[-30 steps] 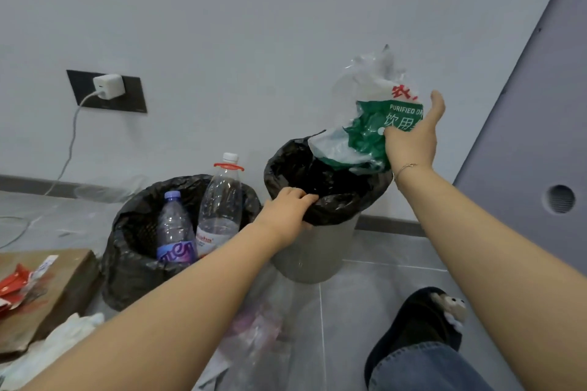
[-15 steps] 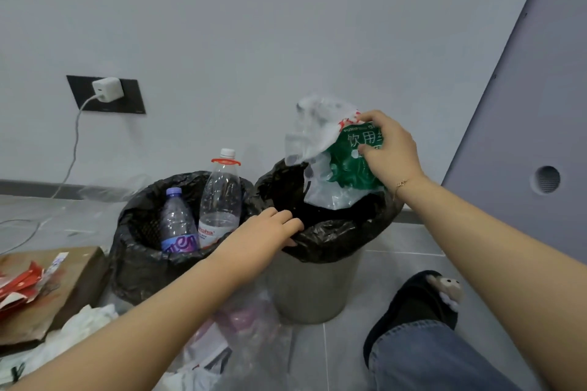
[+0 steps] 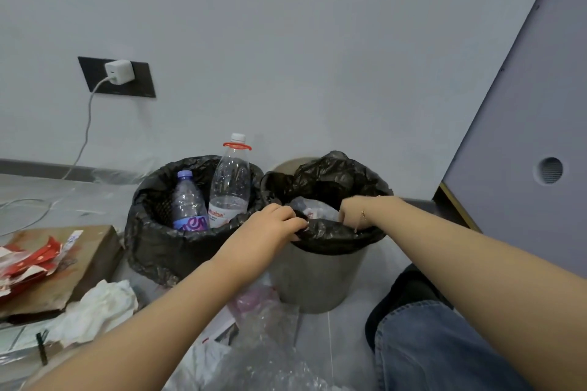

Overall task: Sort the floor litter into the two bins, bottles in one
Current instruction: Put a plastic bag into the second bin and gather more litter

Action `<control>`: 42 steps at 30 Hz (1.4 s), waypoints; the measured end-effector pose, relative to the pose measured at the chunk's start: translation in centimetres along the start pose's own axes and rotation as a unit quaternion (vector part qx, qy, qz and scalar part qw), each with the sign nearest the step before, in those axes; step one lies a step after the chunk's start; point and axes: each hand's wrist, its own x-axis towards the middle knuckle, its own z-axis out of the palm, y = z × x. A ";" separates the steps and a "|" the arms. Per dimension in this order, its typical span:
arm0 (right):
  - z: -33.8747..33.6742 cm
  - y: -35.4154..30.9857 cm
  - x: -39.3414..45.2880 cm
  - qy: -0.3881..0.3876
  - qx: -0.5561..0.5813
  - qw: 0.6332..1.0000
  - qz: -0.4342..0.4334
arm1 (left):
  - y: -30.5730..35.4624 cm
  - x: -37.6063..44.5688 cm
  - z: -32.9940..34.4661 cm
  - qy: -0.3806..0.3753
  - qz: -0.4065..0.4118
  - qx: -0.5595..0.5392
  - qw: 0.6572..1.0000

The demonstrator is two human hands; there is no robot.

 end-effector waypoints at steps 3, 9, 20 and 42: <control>0.2 -0.3 -0.2 -0.051 0.022 0.998 0.002 | 0.1 -0.1 0.1 0.017 -0.001 -0.013 1.000; -1.1 0.9 -0.7 0.226 0.027 0.974 0.004 | 0.1 -0.2 -0.3 -0.011 -0.016 -0.015 1.000; 0.4 6.2 2.2 0.380 0.087 0.914 0.113 | -3.3 10.0 -1.8 -0.175 -0.199 0.050 0.963; 4.5 10.8 2.8 -0.005 0.467 0.857 0.220 | -12.2 12.4 5.1 -0.063 -0.584 -0.303 0.750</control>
